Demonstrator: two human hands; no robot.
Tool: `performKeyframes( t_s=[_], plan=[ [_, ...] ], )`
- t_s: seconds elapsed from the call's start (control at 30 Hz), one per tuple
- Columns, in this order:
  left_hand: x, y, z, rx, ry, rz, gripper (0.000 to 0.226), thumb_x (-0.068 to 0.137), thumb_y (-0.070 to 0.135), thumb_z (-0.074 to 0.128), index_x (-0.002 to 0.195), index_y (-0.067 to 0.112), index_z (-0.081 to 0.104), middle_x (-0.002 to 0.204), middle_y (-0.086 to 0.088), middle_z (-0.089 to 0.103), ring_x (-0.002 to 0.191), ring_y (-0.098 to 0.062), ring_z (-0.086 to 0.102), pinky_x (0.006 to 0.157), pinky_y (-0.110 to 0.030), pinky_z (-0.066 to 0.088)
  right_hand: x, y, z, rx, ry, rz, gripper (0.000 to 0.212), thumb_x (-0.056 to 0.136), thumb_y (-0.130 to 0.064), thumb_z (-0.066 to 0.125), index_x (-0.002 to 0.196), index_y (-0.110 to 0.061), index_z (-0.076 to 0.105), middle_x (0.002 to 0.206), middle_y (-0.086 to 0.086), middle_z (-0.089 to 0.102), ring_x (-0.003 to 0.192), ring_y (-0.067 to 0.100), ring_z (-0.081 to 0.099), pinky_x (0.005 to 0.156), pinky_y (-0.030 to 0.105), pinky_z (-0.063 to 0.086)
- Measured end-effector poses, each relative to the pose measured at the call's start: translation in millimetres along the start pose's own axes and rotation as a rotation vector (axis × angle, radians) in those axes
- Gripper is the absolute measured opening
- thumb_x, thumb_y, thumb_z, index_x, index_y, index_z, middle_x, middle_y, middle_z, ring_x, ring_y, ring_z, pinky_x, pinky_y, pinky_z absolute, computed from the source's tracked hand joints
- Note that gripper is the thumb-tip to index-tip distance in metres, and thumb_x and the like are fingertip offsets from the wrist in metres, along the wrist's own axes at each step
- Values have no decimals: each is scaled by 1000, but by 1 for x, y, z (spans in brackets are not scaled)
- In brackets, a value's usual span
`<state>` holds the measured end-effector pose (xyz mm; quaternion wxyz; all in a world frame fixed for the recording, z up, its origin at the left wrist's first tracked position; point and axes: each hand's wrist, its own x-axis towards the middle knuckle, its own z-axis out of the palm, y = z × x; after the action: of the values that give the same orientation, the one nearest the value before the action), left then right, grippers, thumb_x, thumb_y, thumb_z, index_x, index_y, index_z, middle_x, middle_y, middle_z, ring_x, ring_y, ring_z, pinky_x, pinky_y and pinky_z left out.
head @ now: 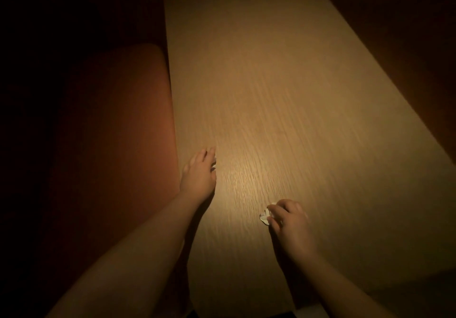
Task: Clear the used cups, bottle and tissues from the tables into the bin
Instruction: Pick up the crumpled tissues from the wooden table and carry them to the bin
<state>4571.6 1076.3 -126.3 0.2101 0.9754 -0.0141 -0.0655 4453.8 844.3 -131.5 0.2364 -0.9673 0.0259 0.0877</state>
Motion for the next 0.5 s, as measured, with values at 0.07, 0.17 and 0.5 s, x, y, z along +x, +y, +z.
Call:
performKeyframes(
  t_s=[0.07,0.17,0.5],
  plan=[
    [1,-5,4,30,-3,36,56,92,15,51,144,23,33,142,-3,43,126,-23,37,102,-38,32,-2,0,-1,5,2,22,31,88,-29,59,119,-23,62,113,-7,55,108,9,43,92,28,42],
    [-2,-7,9,56,35,112,40,89,11,54,129,19,53,124,-2,54,111,-21,43,90,-34,35,-7,0,1,55,12,77,31,89,-27,58,119,-21,62,112,-6,55,108,9,42,90,26,42],
    [-51,80,18,-283,-30,315,30,85,21,62,115,19,60,106,6,56,97,-11,49,89,-37,44,-68,24,-27,202,283,321,25,89,-24,60,112,-16,65,99,-6,56,94,6,41,72,23,31]
  ],
)
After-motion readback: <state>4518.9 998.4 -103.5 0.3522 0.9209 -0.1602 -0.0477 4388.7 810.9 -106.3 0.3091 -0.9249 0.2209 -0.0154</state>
